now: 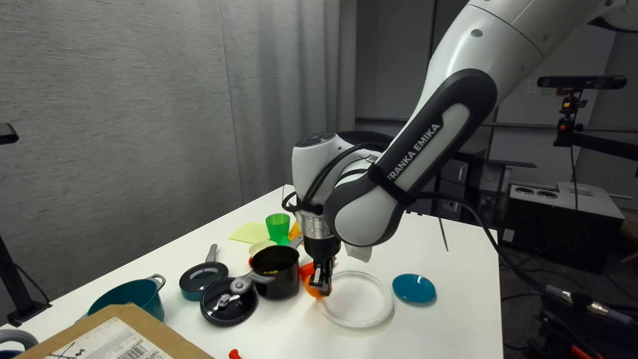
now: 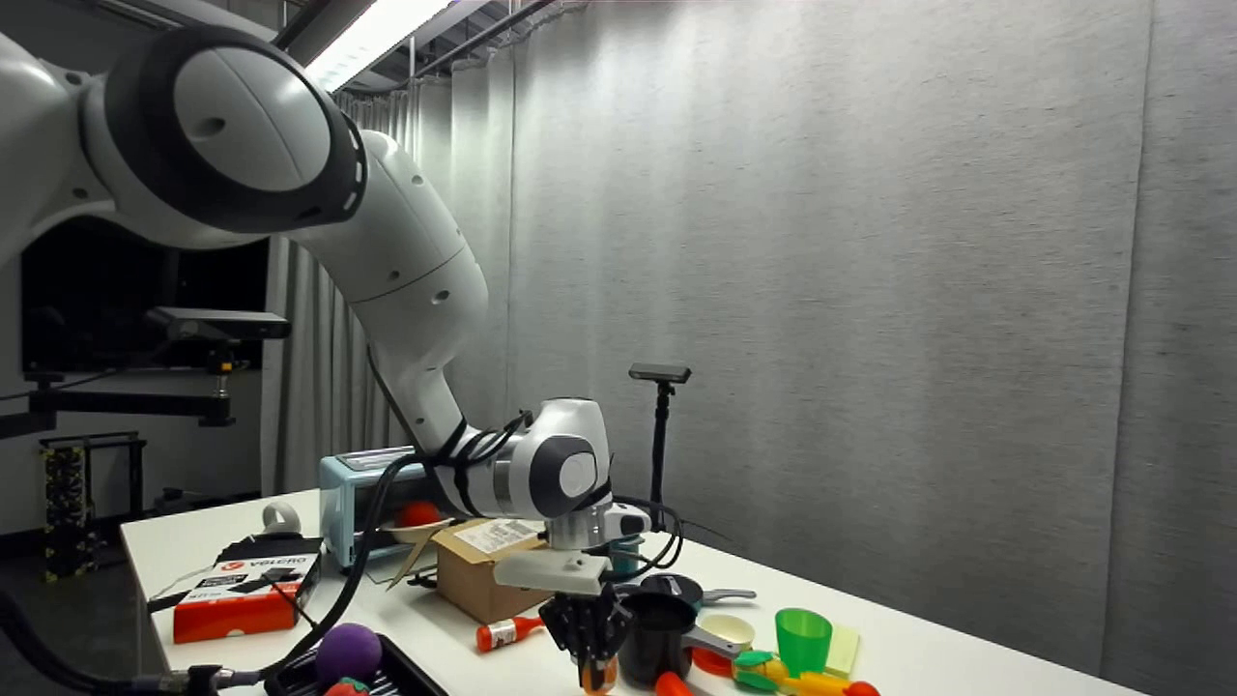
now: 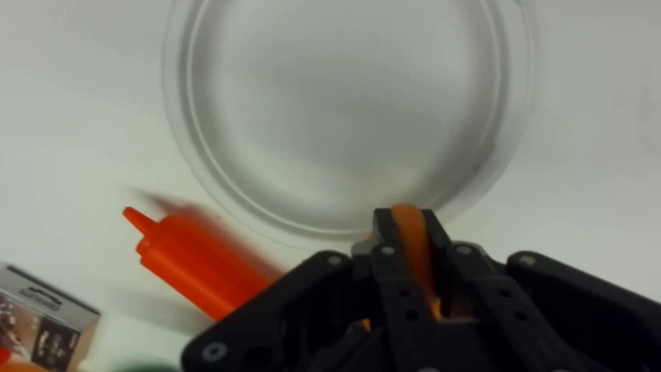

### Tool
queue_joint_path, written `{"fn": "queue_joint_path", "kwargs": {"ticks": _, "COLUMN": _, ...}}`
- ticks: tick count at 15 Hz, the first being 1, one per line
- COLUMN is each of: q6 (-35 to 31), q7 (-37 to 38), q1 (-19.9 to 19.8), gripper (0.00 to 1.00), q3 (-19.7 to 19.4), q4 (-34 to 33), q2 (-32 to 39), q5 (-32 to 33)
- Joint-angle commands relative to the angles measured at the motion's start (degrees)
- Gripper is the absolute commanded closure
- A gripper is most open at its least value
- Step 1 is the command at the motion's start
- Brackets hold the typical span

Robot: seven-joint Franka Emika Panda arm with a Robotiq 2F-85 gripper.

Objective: Move the plushies from the white plate to the black plate one at a time

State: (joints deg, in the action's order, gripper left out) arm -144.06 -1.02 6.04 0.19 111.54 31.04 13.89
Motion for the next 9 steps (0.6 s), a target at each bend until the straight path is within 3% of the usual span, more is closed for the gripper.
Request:
{"fn": "queue_joint_path", "kwargs": {"ticks": 1, "q6": 1.6, "q7": -14.1, "q1": -6.1, "gripper": 0.96, "q3": 7.8, "q4": 1.1, "q2": -4.1, "q5": -8.9}}
{"fn": "queue_joint_path", "kwargs": {"ticks": 5, "q6": 5.2, "q7": -30.3, "q1": -13.0, "gripper": 0.96, "q3": 15.5, "q4": 0.8, "q2": -6.3, "q5": -20.6}}
{"fn": "queue_joint_path", "kwargs": {"ticks": 9, "q6": 15.5, "q7": -43.5, "q1": -16.3, "gripper": 0.96, "q3": 17.4, "q4": -1.0, "q2": -5.5, "q5": -30.8}}
